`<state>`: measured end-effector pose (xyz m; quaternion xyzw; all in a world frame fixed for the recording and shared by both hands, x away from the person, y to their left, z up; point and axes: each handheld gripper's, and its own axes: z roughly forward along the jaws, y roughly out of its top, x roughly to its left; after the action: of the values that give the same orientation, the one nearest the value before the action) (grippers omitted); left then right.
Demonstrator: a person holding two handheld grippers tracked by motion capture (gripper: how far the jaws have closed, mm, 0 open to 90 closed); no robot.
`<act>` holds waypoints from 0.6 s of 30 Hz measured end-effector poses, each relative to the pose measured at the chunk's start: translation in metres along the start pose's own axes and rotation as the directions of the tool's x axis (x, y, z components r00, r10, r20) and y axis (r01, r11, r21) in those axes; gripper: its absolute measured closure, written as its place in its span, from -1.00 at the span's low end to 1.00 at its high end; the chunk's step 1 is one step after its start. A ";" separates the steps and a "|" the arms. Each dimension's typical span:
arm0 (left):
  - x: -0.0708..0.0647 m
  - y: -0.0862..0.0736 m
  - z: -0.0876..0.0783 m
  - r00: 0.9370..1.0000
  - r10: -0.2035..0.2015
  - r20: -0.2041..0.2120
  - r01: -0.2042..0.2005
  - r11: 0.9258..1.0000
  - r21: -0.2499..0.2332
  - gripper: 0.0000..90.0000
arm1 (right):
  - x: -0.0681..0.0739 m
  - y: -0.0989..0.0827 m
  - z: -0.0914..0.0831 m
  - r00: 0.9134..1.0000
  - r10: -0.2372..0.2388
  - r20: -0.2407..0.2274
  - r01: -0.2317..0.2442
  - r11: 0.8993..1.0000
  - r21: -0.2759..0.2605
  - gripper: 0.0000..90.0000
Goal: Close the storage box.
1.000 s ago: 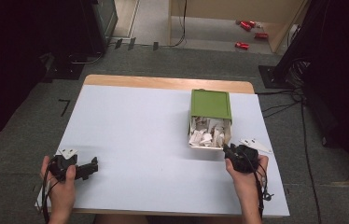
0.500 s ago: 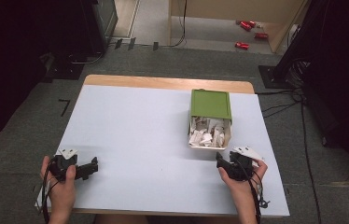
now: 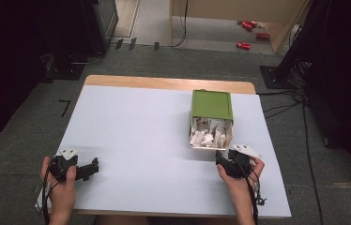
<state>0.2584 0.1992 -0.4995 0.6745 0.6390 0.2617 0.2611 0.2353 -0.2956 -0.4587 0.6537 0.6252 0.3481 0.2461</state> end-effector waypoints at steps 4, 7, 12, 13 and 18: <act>0.000 0.000 0.000 1.000 0.000 0.000 0.000 1.000 0.000 -1.00 | 0.002 0.002 0.001 1.000 -0.006 -0.009 0.006 1.000 -0.004 0.13; 0.000 0.000 0.000 1.000 0.000 0.000 0.000 1.000 0.000 -1.00 | 0.002 0.001 0.001 1.000 -0.011 -0.007 0.011 1.000 -0.002 0.13; 0.000 0.000 0.000 1.000 0.000 0.000 0.000 1.000 0.000 -1.00 | 0.003 0.000 0.001 1.000 -0.016 -0.004 0.016 1.000 0.002 0.13; 0.000 0.000 0.000 1.000 0.000 0.000 0.000 1.000 0.000 -1.00 | 0.003 0.000 0.001 1.000 -0.016 -0.003 0.016 1.000 0.002 0.13; 0.000 0.000 0.000 1.000 0.000 0.000 0.000 1.000 0.000 -1.00 | 0.003 -0.001 0.001 1.000 -0.017 -0.003 0.017 1.000 0.001 0.12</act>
<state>0.2582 0.1992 -0.4994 0.6745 0.6390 0.2619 0.2611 0.2351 -0.2923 -0.4594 0.6479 0.6315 0.3466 0.2478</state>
